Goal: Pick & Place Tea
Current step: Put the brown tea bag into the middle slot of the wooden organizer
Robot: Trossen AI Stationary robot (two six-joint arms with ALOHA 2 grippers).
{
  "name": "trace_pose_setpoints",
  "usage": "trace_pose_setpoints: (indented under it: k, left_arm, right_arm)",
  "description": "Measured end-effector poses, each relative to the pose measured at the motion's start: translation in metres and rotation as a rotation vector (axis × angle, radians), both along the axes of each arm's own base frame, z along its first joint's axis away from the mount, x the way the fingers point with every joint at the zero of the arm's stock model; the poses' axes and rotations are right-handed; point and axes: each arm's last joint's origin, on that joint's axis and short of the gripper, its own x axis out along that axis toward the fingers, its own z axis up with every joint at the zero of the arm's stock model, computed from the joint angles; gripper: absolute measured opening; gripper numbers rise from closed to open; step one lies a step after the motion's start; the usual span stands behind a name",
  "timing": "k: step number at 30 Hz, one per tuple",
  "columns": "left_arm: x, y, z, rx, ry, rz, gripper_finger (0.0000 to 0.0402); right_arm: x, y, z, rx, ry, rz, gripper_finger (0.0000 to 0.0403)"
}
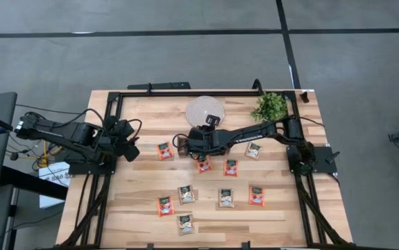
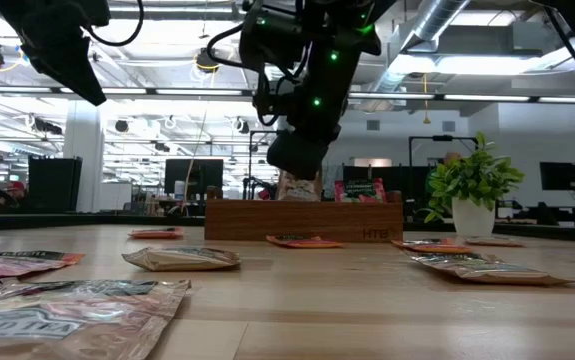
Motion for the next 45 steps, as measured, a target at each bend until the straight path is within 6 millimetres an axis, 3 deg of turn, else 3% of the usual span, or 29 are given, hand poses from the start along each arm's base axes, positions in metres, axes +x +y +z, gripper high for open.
trace_pose_setpoints:
  k: [9, 34, 41, 45]
  left_arm:
    - [0.000, 0.000, 0.000, 0.000, 0.000, 0.000, 0.0151]
    - [0.000, 0.000, 0.000, 0.000, 0.000, 0.000, 0.0151]
    - [0.000, 0.000, 0.000, 0.000, 0.000, 0.000, 0.0151]
    - [0.000, 0.000, 0.000, 0.000, 0.000, 0.000, 0.0151]
  right_arm:
    - [0.000, -0.003, 0.000, -0.001, 0.004, -0.007, 0.0064]
    - [-0.005, -0.002, 0.005, 0.004, 0.029, -0.003, 0.0066]
    - [0.001, 0.007, 0.004, 0.388, -0.016, 0.144, 0.0061]
    - [0.002, 0.006, 0.005, 0.393, -0.024, 0.141, 0.0038]
